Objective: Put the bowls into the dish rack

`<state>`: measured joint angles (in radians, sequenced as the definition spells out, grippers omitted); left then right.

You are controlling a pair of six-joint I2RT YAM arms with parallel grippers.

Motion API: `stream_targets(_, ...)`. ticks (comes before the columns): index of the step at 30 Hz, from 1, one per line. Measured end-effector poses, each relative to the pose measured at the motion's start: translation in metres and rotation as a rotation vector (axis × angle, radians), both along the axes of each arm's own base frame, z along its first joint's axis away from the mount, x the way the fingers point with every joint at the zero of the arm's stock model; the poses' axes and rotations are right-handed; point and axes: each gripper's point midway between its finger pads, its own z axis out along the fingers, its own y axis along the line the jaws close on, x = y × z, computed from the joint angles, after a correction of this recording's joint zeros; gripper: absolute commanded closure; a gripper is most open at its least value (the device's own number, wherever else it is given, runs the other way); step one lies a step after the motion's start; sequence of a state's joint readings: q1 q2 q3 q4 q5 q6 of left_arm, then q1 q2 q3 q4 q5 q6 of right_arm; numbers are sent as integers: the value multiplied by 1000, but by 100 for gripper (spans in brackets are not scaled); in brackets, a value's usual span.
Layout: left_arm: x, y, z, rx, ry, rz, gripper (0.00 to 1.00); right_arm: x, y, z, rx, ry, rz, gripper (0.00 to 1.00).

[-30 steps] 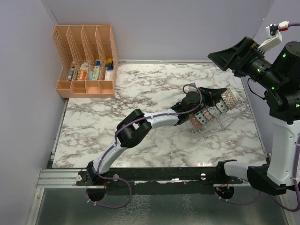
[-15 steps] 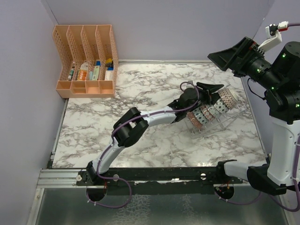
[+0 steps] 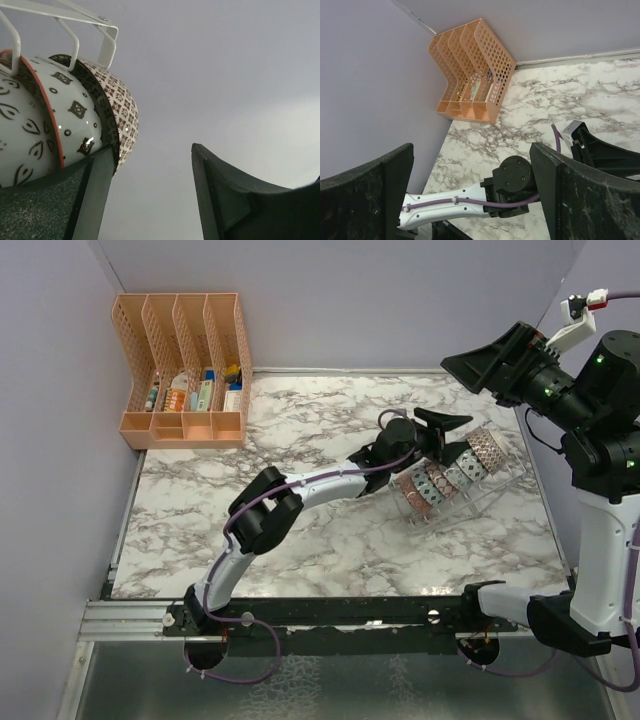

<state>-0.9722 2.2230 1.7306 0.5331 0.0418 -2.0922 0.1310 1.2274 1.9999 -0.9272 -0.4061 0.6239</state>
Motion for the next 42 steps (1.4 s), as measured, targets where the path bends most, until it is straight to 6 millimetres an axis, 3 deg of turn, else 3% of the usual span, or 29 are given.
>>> stream_targets(5, 2, 11, 6, 30, -6, -10, 16, -1, 0, -2, 1, 3, 3, 1)
stream_targets(8, 2, 21, 8, 49, -13, -12, 2, -1, 1, -3, 1, 4, 5, 1)
stream_targets(17, 6, 64, 18, 117, -42, 4, 1, 2, 4, -5, 5, -4, 24, 1)
stream_targets(21, 13, 93, 24, 171, -71, 5, 1, 5, 4, -2, -3, -19, 26, 1)
stream_targets(28, 29, 170, 15, 388, -152, -19, 1, 20, 6, 6, -18, -61, 28, 1)
stream_targets(34, 50, 276, 0, 750, -232, 60, 1, 44, 9, -4, -37, -53, 36, 1)
stream_targets(42, 59, 367, 38, 1270, -361, 201, 1, 79, 14, -38, -56, 31, 44, 1)
